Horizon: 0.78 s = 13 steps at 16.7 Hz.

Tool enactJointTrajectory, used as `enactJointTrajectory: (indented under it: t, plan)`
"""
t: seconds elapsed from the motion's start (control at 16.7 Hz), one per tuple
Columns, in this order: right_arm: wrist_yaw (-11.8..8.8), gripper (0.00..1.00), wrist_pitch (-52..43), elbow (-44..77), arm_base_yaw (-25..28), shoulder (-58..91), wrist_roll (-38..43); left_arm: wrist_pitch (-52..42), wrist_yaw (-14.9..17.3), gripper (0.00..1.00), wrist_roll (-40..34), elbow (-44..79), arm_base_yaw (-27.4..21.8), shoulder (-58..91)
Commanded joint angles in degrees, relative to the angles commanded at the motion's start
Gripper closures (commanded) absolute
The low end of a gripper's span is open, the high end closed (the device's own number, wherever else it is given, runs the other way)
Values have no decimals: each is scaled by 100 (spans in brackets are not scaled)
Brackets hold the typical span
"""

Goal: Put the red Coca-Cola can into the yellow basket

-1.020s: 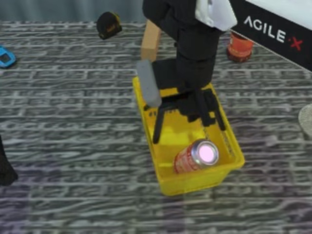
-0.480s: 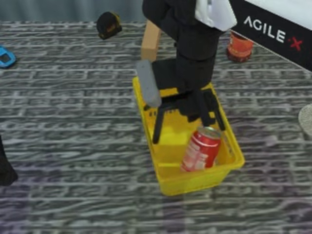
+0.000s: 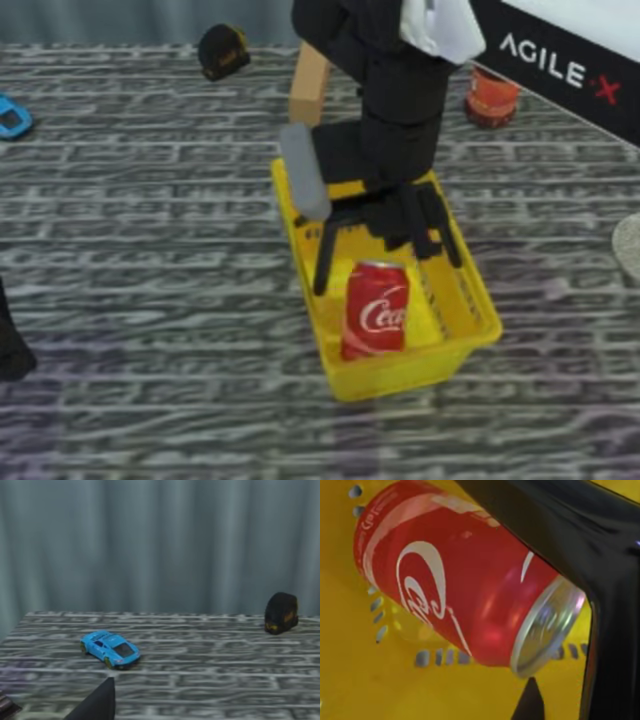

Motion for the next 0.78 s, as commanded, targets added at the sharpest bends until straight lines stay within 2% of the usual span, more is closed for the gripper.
enactJointTrajectory:
  t: [0.36, 0.6, 0.78]
  plan:
    - [-1, 100, -106, 103, -9, 16, -30, 0, 0, 0, 0, 0, 0, 0]
    - [-2, 100, -870, 798, -120, -25, -157, 0, 0, 0, 0, 0, 0, 0]
    - [-1, 100, -1110, 1033, -163, -64, -206, 0, 0, 0, 0, 0, 0, 0]
